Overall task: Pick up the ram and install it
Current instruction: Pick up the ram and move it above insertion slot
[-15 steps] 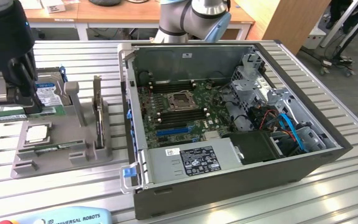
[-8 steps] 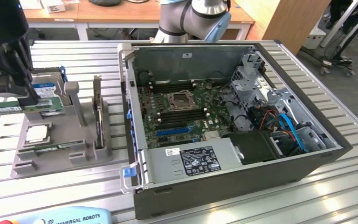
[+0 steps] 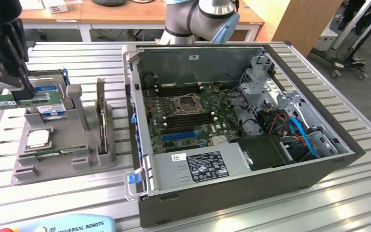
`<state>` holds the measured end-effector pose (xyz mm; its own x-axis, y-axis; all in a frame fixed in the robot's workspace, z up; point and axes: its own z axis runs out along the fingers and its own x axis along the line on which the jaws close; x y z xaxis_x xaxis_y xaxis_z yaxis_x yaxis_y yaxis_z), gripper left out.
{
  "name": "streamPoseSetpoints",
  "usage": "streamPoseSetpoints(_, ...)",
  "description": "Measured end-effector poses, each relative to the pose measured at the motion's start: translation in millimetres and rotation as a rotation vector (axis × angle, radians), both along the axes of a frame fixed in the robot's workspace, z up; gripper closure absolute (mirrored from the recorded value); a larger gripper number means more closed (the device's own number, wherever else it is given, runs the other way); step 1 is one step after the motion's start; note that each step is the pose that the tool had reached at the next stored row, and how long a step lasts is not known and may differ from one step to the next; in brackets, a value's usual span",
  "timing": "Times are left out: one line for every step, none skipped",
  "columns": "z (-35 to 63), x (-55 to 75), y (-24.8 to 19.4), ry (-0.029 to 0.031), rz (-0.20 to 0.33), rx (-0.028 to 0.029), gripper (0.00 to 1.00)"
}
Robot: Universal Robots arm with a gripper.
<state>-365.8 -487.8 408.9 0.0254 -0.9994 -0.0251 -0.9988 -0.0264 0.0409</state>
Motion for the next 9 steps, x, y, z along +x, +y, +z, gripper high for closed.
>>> streamPoseSetpoints(2.3,0.0,0.0,0.0001,0.0,0.0,0.89)
streamPoseSetpoints(4.4,0.0,0.0,0.0,0.0,0.0,0.89)
streamPoseSetpoints(6.1,0.0,0.0,0.0001,0.0,-0.0001,0.89)
streamPoseSetpoints(6.6,0.0,0.0,0.0,0.0,0.0001,0.89)
streamPoseSetpoints(6.6,0.0,0.0,-0.0001,0.0,0.0002,0.89)
streamPoseSetpoints(6.6,0.0,0.0,-0.0001,0.0,0.0001,0.89)
streamPoseSetpoints(6.6,0.0,0.0,-0.0001,0.0,0.0001,0.89)
streamPoseSetpoints(6.7,0.0,0.0,0.0,0.0,0.0001,0.89)
streamPoseSetpoints(6.7,0.0,0.0,0.0,0.0,0.0,0.89)
